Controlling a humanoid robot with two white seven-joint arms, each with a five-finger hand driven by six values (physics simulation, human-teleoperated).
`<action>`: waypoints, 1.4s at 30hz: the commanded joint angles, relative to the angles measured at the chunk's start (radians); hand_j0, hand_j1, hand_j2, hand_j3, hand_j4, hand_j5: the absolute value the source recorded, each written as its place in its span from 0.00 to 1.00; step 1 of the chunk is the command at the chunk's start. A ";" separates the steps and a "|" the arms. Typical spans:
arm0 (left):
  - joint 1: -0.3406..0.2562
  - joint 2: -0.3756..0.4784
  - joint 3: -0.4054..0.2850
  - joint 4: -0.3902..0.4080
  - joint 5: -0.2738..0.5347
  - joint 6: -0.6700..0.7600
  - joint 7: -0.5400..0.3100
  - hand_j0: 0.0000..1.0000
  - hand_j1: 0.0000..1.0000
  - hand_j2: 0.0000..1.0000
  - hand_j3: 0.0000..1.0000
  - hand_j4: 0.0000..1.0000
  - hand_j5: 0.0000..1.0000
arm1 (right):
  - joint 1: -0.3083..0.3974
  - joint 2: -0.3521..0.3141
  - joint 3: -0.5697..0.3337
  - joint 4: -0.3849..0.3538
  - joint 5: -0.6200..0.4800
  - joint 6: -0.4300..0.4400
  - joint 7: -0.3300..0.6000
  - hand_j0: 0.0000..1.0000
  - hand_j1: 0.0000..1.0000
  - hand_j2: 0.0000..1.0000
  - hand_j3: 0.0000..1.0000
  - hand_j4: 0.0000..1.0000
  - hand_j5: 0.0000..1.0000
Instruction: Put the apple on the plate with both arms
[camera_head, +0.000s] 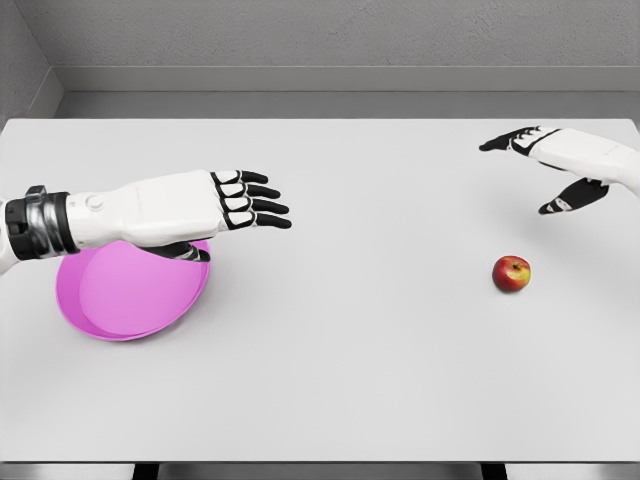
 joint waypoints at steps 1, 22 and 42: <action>0.000 0.001 0.001 0.000 0.007 0.001 0.001 1.00 1.00 1.00 1.00 1.00 1.00 | 0.000 -0.004 -0.001 0.002 -0.006 0.003 0.000 1.00 1.00 1.00 1.00 1.00 1.00; 0.003 0.001 0.001 0.000 0.007 0.001 0.001 1.00 1.00 1.00 1.00 1.00 1.00 | 0.025 -0.042 -0.054 -0.067 -0.006 0.003 -0.003 1.00 1.00 1.00 1.00 1.00 1.00; 0.005 -0.003 -0.001 0.002 0.007 0.001 0.001 1.00 1.00 1.00 1.00 1.00 1.00 | 0.130 -0.091 0.018 -0.089 0.011 0.003 0.029 1.00 1.00 1.00 1.00 1.00 1.00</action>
